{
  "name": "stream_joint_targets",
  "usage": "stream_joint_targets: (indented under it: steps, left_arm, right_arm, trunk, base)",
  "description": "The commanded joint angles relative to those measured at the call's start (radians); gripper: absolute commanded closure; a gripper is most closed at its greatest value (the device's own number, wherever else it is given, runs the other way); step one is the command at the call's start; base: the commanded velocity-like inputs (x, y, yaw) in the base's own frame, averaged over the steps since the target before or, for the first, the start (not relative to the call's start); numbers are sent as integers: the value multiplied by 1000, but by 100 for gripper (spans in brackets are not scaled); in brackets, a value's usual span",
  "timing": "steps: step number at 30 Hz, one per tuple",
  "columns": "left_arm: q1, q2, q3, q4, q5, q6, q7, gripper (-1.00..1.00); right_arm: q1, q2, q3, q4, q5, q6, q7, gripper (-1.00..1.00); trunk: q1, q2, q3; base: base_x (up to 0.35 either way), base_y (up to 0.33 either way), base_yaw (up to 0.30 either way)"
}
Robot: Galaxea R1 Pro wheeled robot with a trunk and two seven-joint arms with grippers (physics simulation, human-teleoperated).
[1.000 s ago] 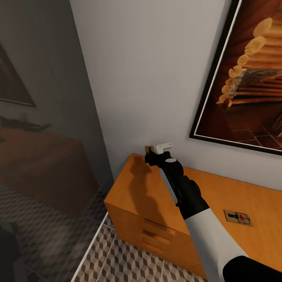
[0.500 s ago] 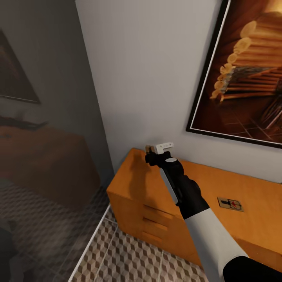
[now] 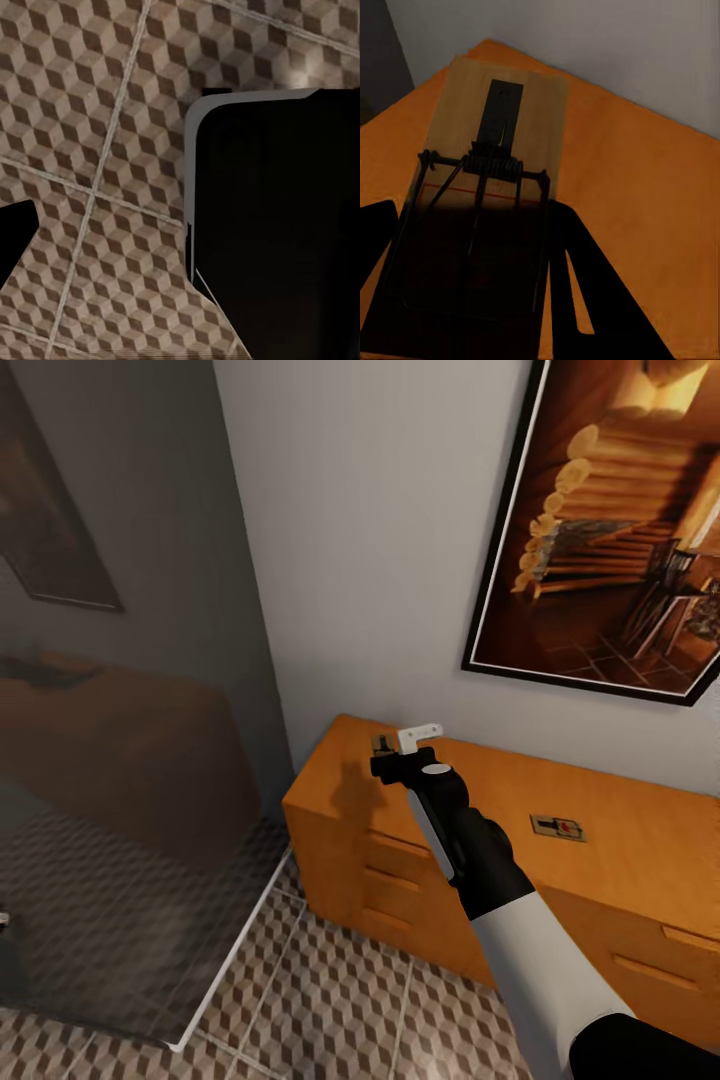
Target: Take the four mousetraps from the cabinet in the bathroom and place them on the bathroom floor. Make sure all four end up on the same floor surface, and ensure that at least two of them are either under or directly next to the same bathroom sink.
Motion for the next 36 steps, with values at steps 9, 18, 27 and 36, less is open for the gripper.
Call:
stream_joint_targets:
  steps: [9, 18, 27, 36]
  left_arm:
    - [-1, 0, -8, 3, 6, -6, -32, -100]
    - [-1, 0, -8, 3, 6, -6, -34, -100]
    - [-1, 0, -8, 3, 6, -6, -34, -100]
    - [-1, 0, -8, 3, 6, -6, -34, -100]
  right_arm:
    - [-1, 0, 0, 1, -3, 5, -6, 100]
    - [-1, 0, -2, 1, -2, 6, -6, 100]
    - [-1, 0, 0, 23, -1, 6, -6, 100]
    - [-1, 0, 1, 104, -2, 1, -1, 100]
  trunk:
    - [0, -2, -2]
    - [0, -2, -2]
    - [0, -2, -2]
    - [0, -2, -2]
  base:
    - [-241, 0, 0]
    - [-230, 0, 0]
    - [-237, 0, 0]
    - [-289, 0, 0]
